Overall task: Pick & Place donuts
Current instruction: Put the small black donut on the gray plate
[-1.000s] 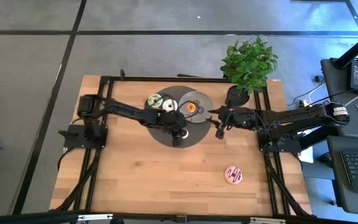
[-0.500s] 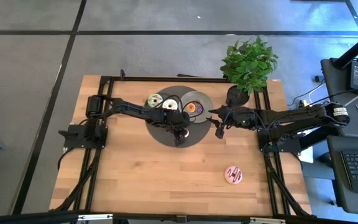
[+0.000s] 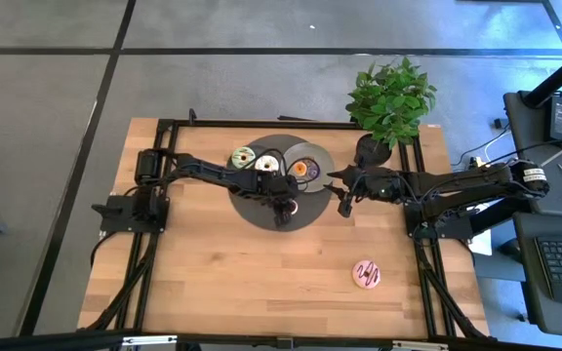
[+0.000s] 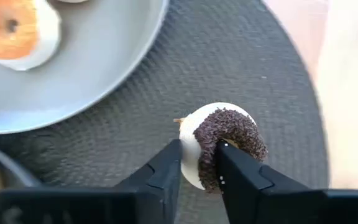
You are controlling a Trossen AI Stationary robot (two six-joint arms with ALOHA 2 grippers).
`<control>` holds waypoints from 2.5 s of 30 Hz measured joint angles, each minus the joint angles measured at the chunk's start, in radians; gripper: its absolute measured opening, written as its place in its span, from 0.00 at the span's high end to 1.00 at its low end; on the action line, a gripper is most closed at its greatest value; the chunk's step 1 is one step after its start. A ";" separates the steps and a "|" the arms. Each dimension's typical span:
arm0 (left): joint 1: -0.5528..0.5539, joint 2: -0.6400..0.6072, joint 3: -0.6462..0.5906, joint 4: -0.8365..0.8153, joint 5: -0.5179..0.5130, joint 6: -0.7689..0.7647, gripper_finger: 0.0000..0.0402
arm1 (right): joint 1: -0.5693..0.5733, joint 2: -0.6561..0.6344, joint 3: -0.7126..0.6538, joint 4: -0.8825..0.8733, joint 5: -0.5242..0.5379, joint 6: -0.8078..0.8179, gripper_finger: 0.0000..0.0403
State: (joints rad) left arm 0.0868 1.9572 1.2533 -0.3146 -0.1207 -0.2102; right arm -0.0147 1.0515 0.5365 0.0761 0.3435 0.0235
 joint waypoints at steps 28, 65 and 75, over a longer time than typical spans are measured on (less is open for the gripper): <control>-0.015 -0.438 -0.280 0.042 -0.075 0.084 0.66 | 0.000 0.074 -0.001 0.134 -0.059 -0.070 0.57; -0.015 -0.666 -0.515 0.229 -0.064 0.120 0.67 | -0.159 0.819 0.510 -0.143 -0.477 -0.316 0.57; -0.015 -0.666 -0.515 0.229 -0.064 0.120 0.67 | -0.158 0.857 0.508 -0.138 -0.478 -0.319 0.57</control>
State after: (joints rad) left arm 0.0719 1.2915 0.7387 -0.0860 -0.1848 -0.0906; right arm -0.1730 1.9086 1.0450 -0.0621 -0.1348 -0.2958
